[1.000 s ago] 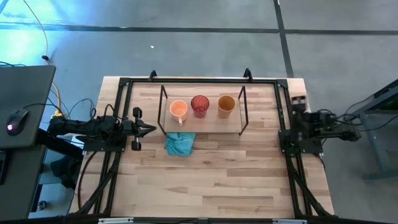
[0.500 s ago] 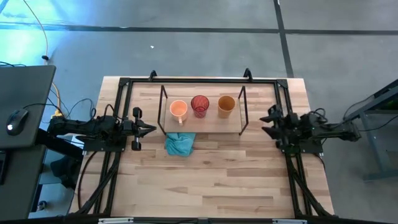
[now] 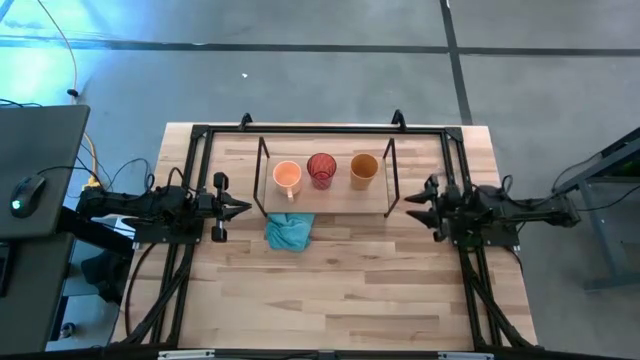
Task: Stack small to large cups/mugs on shelf
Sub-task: Return to Home Position
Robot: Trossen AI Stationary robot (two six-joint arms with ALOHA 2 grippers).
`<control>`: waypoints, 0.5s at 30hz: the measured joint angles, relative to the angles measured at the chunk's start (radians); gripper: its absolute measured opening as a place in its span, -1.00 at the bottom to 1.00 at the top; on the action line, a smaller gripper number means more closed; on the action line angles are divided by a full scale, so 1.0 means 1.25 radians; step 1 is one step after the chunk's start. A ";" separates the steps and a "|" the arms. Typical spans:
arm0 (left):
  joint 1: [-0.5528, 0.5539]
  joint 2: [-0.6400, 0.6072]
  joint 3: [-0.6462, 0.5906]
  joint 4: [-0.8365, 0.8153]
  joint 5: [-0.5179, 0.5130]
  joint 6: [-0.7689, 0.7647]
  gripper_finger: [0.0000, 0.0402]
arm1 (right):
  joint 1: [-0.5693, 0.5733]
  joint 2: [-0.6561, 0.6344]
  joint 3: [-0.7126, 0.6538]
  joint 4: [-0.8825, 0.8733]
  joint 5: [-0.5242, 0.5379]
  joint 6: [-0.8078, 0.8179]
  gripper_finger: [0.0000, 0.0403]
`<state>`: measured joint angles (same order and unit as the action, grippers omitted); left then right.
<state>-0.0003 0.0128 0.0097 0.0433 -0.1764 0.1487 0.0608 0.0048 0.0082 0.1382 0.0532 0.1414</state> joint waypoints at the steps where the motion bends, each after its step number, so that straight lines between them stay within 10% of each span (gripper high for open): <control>1: 0.000 0.000 0.000 0.000 0.000 0.000 -0.94 | 0.000 0.000 0.000 -0.016 0.000 0.001 -0.12; 15: 0.000 0.000 0.000 0.000 0.000 0.000 -0.94 | 0.000 0.002 0.002 -0.104 -0.044 -0.073 -0.12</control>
<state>-0.0006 0.0128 0.0097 0.0437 -0.1768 0.1490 0.0608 0.0067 0.0101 0.0082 -0.0020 0.0503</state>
